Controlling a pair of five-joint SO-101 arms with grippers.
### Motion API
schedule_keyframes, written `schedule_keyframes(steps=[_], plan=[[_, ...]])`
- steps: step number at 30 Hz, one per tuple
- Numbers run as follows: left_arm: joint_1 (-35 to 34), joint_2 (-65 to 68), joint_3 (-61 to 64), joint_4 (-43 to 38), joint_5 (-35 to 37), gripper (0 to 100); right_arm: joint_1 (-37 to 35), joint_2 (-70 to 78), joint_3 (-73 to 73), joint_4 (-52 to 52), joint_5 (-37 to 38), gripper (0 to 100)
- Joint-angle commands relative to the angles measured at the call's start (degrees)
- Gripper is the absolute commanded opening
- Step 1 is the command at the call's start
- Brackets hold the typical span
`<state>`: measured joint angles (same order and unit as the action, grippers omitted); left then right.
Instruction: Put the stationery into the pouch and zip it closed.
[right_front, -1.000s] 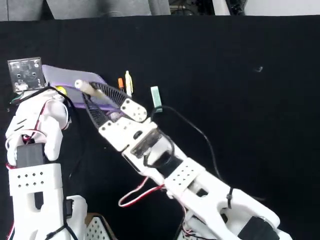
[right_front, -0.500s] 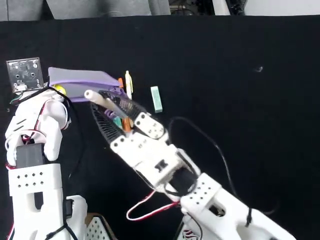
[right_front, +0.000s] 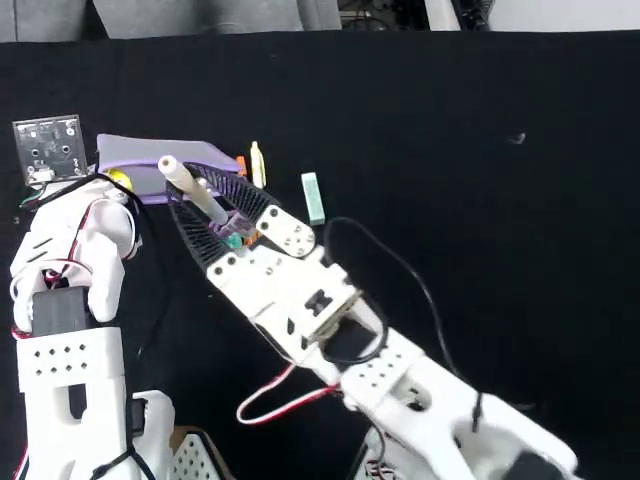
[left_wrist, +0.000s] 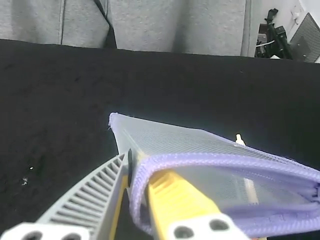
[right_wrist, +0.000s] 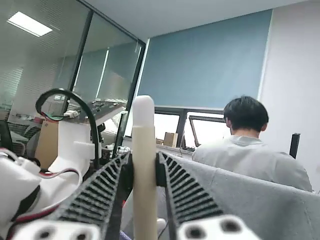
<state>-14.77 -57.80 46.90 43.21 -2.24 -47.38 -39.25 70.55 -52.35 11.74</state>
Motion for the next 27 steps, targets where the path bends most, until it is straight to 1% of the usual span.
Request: schedule_keyframes(steps=[1,5,8,11,18,24,27], plan=[[0.48,-1.67,-1.19,-1.93,-0.18,3,-0.26,7.69,-4.09,-11.52,2.64,1.1],[0.48,-1.49,-1.19,-1.93,-0.18,3,-0.53,17.19,-6.02,-23.21,9.05,1.1],[0.48,-1.32,-1.19,-1.93,-0.18,3,-0.53,22.64,-6.99,-31.21,10.29,1.1],[0.48,-1.32,-1.19,-1.93,-0.18,3,-0.62,25.71,-7.43,-35.52,10.29,1.1],[0.48,-1.23,-1.19,-1.93,-0.18,3,-0.7,25.54,-9.71,-37.8,10.29,1.1],[0.92,-1.23,-1.1,-1.93,-0.18,3,-0.62,25.98,-12.35,-34.55,10.29,1.1],[0.92,-1.23,-1.1,-1.93,-0.18,3,-0.62,28.09,-12.62,-34.55,10.29,1.1]])
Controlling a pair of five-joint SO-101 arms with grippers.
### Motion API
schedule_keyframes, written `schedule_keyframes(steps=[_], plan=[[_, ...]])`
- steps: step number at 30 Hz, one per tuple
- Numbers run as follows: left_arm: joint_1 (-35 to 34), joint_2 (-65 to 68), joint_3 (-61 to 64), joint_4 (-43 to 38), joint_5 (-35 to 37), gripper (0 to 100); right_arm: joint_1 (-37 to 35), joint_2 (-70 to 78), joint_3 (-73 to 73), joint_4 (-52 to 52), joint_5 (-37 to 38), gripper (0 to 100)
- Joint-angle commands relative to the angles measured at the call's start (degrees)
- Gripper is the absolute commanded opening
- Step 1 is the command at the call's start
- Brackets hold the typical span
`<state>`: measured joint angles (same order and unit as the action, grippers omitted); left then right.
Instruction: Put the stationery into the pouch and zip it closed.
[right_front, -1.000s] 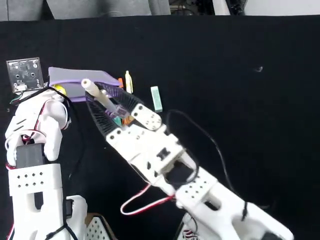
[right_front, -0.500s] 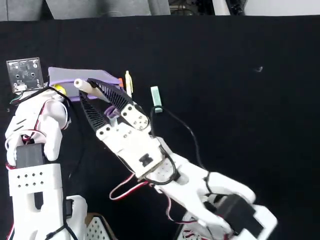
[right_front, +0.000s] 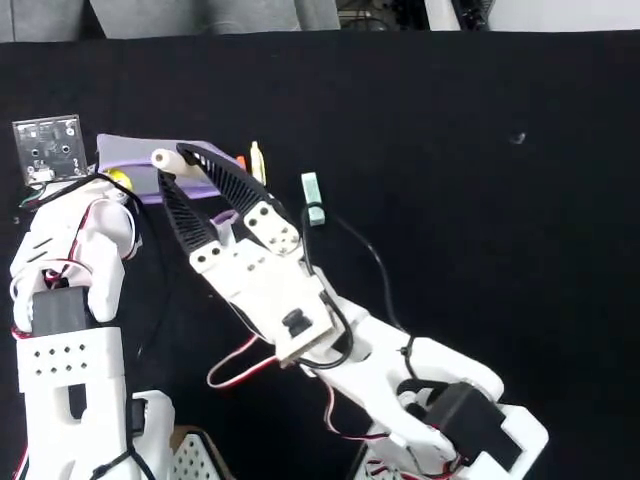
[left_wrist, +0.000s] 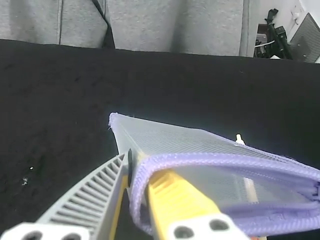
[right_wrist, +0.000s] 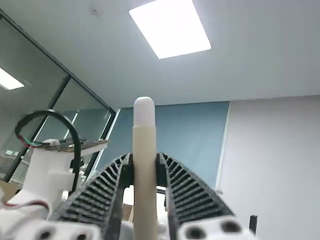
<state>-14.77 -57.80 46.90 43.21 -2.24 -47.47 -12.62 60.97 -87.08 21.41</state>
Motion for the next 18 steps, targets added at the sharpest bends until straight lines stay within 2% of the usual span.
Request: schedule_keyframes(steps=[1,9,12,18], plan=[[0.84,-1.23,-1.1,-1.93,-0.18,3,-0.53,2.59,-3.12,0.0,0.62,1.1],[0.48,-1.49,-1.1,-1.93,-0.18,3,-2.9,11.38,-2.33,-8.53,3.08,1.1],[0.48,-1.49,-1.1,-1.93,-0.18,3,-3.43,12.44,0.66,-10.55,5.63,1.1],[0.48,-1.67,-1.19,-2.02,-0.18,3,-4.31,12.44,5.49,-12.92,5.8,1.1]])
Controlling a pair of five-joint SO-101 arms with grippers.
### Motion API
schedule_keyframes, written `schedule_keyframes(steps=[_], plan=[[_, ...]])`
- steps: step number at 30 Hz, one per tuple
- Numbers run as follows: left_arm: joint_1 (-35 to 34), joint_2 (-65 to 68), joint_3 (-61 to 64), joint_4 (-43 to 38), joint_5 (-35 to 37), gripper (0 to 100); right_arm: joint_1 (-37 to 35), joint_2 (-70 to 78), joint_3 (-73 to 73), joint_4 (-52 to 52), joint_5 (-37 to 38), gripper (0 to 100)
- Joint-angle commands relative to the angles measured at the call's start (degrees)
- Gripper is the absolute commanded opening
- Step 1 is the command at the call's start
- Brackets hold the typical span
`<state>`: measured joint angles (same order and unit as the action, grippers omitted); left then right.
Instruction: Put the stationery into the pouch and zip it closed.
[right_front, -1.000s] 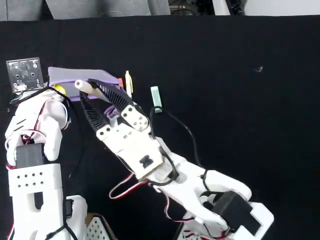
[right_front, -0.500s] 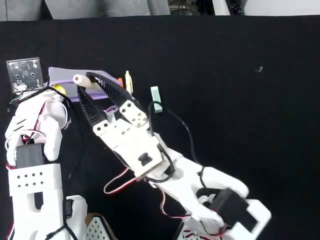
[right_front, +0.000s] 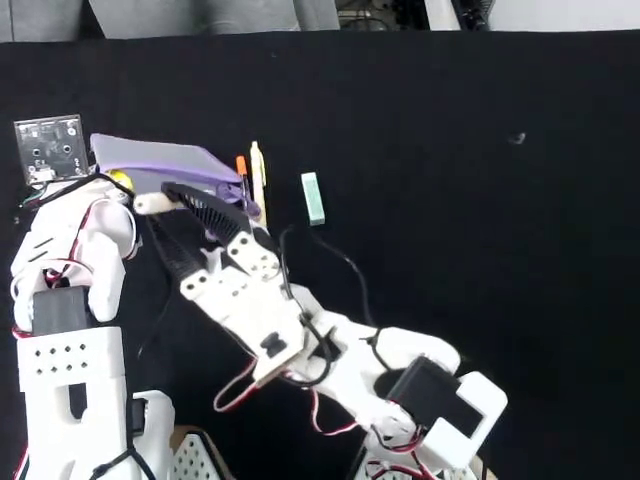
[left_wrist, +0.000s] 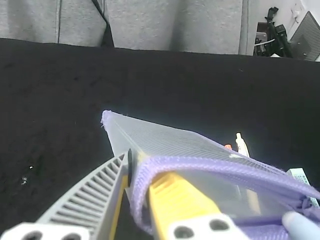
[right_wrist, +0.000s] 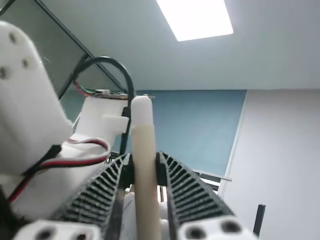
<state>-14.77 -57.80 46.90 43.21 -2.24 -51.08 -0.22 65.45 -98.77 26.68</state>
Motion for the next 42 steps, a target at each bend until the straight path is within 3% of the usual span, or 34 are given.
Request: schedule_keyframes(steps=[1,8,22,25,31,38,42], plan=[[0.4,-1.67,-1.19,-2.02,-0.18,3,-0.7,0.04,1.54,-1.41,0.53,1.1],[-4.35,-1.23,-1.1,-5.1,-0.18,3,-0.62,-0.75,7.08,-1.49,4.75,1.1],[-4.26,-1.23,-1.1,-5.1,-0.09,3,-0.35,-9.54,12.62,-0.7,4.57,1.1],[-4.26,-1.23,-1.1,-4.84,-0.09,3,1.05,-7.34,8.48,4.31,3.96,1.1],[-4.26,-1.23,-1.1,-4.75,-0.09,3,8.44,-2.59,-0.13,15.12,-8.88,1.1],[-4.26,-1.23,-1.1,-4.84,-0.09,3,10.73,-2.33,-1.45,22.95,-7.91,1.4],[-4.26,-1.23,-1.1,-4.75,-0.09,3,7.91,-2.33,-1.8,25.49,-3.52,9.8]])
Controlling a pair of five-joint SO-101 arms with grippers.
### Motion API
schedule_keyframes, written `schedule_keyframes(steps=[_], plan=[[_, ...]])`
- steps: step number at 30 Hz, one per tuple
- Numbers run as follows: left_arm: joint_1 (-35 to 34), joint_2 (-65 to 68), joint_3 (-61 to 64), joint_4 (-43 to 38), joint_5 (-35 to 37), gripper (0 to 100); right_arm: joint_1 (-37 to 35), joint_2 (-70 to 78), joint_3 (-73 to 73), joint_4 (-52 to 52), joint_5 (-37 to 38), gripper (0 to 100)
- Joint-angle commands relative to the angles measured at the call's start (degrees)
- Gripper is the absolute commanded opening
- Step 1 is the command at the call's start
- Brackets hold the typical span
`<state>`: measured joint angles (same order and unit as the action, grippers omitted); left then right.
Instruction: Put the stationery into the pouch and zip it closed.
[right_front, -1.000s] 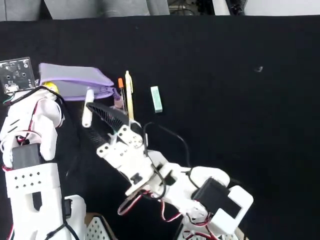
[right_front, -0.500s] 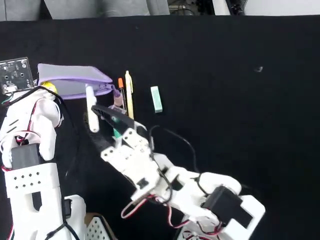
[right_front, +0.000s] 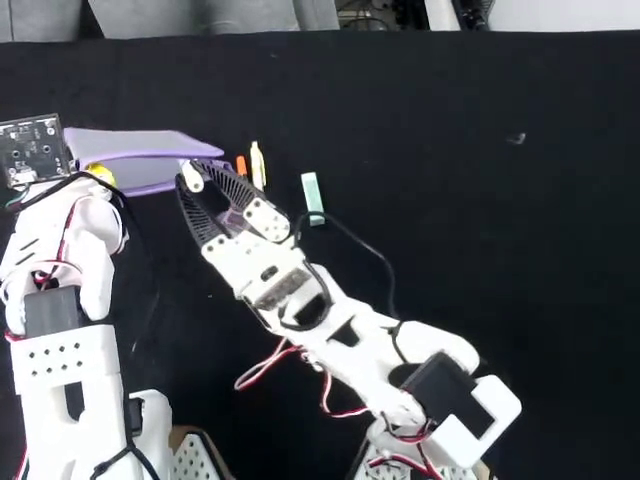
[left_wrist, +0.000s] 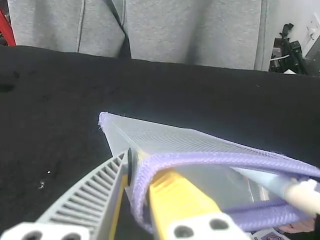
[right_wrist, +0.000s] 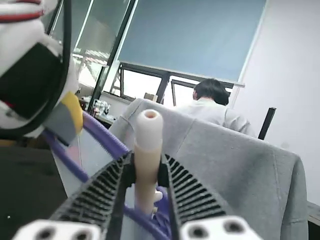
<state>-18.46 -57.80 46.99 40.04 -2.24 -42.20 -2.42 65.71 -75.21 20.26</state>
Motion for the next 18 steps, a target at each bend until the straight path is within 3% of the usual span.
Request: schedule_keyframes(steps=[1,5,12,18], plan=[[-0.57,-1.23,-1.19,-1.58,-0.09,3,-1.76,-0.13,-2.07,2.81,4.22,11.9],[-0.57,-1.23,-1.19,-1.58,-0.09,3,-3.08,-0.22,-2.24,5.98,8.97,14.5],[-0.66,-1.23,-1.19,-1.67,-0.09,3,-2.99,-2.68,-2.24,8.35,8.97,14.8],[-0.75,-1.23,-1.1,-1.85,-0.09,3,-2.99,-16.13,-2.33,26.73,8.88,14.9]])
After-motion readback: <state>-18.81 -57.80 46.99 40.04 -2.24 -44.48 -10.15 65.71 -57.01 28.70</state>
